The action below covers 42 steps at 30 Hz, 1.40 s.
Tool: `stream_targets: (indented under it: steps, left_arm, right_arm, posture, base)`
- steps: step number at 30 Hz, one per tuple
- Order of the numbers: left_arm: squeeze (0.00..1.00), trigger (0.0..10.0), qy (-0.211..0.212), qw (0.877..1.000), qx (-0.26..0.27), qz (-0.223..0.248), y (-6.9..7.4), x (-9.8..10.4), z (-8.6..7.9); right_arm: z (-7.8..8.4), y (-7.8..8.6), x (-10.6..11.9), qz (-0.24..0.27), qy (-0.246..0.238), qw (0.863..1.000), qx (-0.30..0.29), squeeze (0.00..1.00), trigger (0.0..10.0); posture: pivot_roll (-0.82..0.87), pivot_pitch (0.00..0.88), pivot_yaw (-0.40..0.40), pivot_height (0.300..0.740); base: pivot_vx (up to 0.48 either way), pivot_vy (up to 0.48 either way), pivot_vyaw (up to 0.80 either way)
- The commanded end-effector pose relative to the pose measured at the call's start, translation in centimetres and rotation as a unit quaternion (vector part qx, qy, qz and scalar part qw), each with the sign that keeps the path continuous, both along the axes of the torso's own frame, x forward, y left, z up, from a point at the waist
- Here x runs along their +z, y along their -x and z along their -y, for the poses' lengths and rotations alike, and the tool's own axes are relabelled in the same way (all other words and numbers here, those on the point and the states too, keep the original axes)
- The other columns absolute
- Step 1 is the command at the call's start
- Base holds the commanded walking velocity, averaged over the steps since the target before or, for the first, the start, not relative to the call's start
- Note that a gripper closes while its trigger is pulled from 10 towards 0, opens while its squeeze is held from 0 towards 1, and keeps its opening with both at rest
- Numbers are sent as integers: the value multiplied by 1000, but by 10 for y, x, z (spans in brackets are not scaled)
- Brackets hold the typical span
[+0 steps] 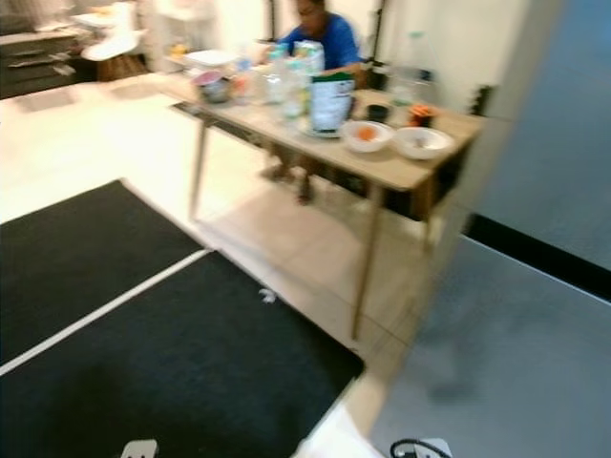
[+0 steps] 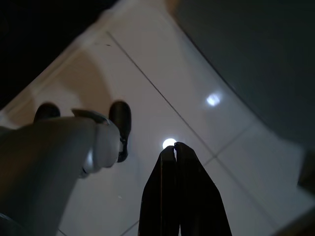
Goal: Restocking fridge
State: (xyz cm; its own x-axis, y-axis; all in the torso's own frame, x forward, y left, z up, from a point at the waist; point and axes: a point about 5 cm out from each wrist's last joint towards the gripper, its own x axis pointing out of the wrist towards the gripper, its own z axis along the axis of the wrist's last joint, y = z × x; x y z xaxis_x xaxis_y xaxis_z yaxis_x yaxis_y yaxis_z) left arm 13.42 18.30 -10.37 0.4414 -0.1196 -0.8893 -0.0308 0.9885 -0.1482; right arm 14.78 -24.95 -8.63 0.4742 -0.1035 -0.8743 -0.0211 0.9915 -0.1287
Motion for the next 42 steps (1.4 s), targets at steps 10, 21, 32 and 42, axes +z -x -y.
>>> stream_targets:
  steps: [10, 21, 32, 42]
  left_arm:
    - [0, 10000, -9, 1000, 1, -5, 1, 0, -4]
    - [0, 10000, -18, 1000, 2, -5, 2, -1, -4]
    - [0, 10000, -15, 1000, -9, 4, -1, 0, -2]
    - [0, 10000, -17, 1000, -20, -1, 1, 0, -3]
  right_arm:
    - [-5, 7, -4, -14, 2, 1000, 14, 0, 10000]
    - [-9, 5, -4, -10, 12, 1000, 23, 0, 10000]
    - [-16, 5, -6, -13, 3, 999, 38, 0, 10000]
    - [-18, 7, -7, -16, 0, 999, 43, 0, 10000]
  posture:
    - [-45, 13, -25, 740]
    - [-45, 12, -26, 740]
    - [-46, 14, -26, 740]
    - [-45, 13, -27, 740]
  base:
    - [0, 0, 775]
    - [0, 0, 681]
    - [44, 0, 0]
    - [280, 0, 0]
